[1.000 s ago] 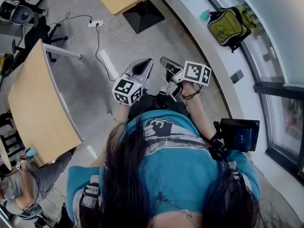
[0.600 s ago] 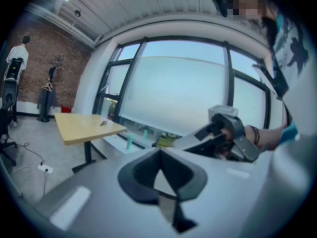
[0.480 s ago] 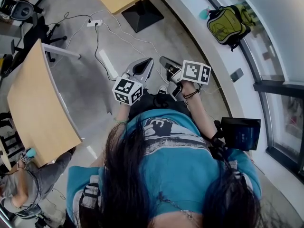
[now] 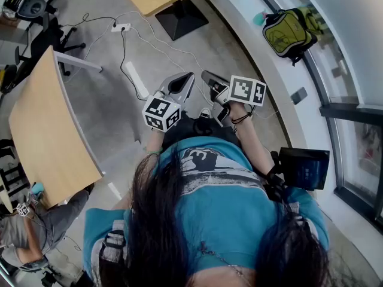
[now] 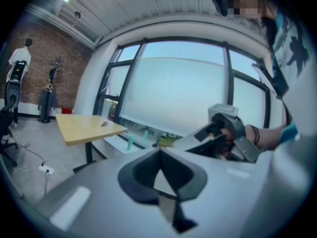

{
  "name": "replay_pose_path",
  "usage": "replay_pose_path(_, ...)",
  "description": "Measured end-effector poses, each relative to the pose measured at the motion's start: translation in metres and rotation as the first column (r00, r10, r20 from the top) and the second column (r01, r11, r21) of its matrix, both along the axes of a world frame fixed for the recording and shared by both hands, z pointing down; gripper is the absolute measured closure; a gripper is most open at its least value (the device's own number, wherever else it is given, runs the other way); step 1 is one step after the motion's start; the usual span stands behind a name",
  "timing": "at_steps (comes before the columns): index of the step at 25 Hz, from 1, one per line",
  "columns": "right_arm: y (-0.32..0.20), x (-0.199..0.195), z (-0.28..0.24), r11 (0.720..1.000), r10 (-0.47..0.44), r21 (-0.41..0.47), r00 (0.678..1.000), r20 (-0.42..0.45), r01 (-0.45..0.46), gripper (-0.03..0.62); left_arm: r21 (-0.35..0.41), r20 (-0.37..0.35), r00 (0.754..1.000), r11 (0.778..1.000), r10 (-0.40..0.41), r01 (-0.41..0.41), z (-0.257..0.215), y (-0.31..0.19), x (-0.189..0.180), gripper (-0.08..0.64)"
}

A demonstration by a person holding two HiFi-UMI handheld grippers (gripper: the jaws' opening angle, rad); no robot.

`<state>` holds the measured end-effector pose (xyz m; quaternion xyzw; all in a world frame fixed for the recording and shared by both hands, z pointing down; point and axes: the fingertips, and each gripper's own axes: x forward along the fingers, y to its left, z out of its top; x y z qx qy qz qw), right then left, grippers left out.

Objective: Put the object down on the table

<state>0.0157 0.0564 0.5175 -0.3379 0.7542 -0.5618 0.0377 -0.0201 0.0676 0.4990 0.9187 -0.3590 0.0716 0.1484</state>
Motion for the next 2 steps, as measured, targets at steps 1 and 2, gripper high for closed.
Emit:
replay_pose_path(1,-0.0003,0.0000,-0.0001,1.000,0.000,0.001,1.000,-0.001,0.000,0.580,0.000,0.001,1.000,1.000,-0.001,0.001,0.0002,-0.0001,-0.0008,0.557)
replay_pose_path(2,-0.0006,-0.0001,-0.0002,1.000,0.000,0.003,1.000,-0.003,0.000,0.580,0.000,0.002,1.000,1.000,-0.003,0.003,0.0005,-0.0002,-0.0015,0.557)
